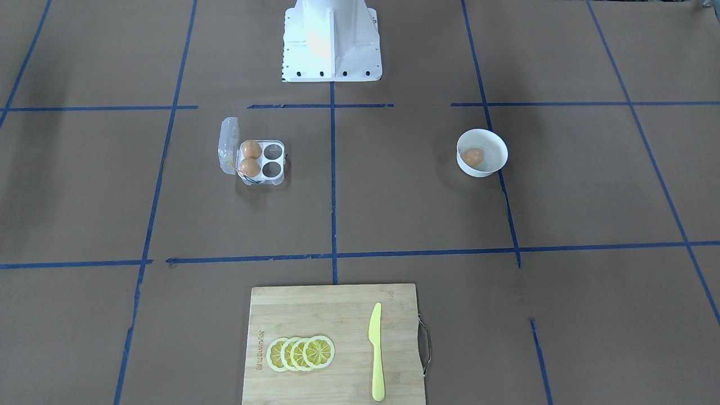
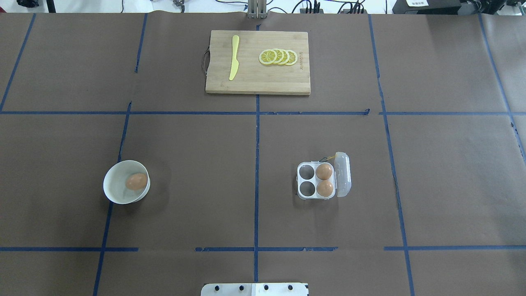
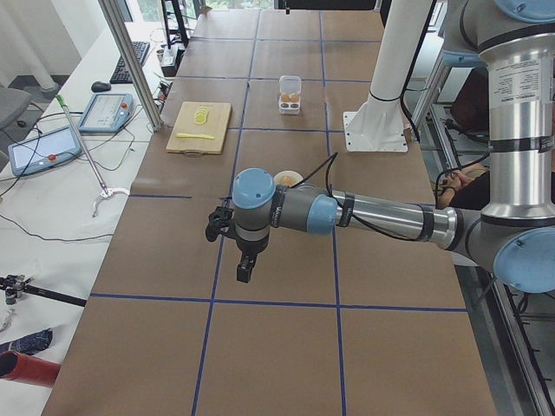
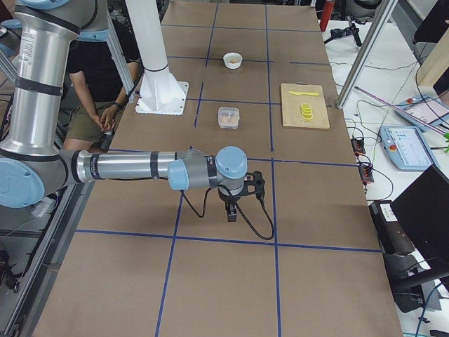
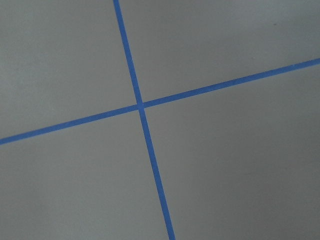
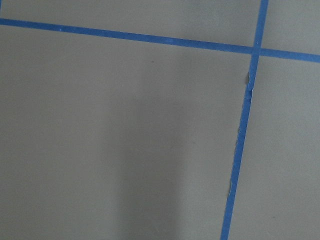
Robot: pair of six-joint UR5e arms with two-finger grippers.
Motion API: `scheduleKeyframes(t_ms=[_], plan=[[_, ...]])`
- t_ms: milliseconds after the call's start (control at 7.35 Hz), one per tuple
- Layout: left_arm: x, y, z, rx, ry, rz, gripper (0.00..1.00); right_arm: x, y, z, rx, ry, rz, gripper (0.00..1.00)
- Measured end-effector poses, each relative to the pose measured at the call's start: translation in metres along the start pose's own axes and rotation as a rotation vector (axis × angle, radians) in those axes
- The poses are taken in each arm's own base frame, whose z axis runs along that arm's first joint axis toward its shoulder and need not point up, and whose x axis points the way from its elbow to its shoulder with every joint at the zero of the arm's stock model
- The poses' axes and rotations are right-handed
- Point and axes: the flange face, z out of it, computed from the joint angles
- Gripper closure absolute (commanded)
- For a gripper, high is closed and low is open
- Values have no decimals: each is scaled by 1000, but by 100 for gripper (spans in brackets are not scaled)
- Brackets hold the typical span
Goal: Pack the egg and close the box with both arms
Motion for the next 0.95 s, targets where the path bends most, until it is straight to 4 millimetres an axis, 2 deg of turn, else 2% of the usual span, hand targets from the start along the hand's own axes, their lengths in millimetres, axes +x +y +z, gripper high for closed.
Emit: scheduleKeyframes(t_ms=[272, 680, 952], plan=[[3, 10, 1, 37, 28, 32, 0, 2, 1, 2, -5, -1, 10, 0], [9, 11, 6, 38, 63, 49, 0, 0, 0, 1, -2, -5, 10, 0], [40, 4, 21, 25, 150, 107, 0, -3, -1, 0, 0, -10, 5, 0]])
